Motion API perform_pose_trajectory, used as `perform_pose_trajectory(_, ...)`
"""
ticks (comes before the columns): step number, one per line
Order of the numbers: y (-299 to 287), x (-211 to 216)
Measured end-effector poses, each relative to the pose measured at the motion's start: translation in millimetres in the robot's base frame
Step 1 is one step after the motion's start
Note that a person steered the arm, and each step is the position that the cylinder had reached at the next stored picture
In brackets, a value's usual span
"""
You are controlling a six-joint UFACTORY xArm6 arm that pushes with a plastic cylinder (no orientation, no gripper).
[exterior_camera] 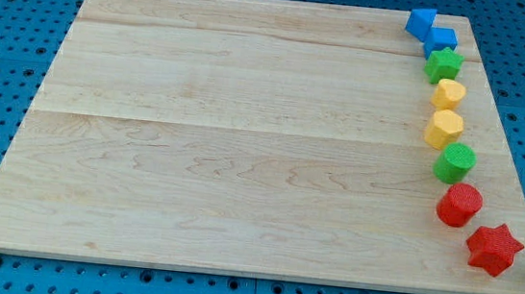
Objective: Move the red star towards the bottom center of the board
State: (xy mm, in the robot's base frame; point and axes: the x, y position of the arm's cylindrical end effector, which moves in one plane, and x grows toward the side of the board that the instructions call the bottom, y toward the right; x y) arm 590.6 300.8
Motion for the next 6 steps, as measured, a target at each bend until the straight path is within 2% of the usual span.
perform_pose_trajectory(1, -34, -14)
perform_pose_trajectory(3, -156, -26)
perform_pose_trajectory(4, -98, -6)
perform_pose_trajectory(5, -114, 23)
perform_pose_trajectory(6, -147, 8)
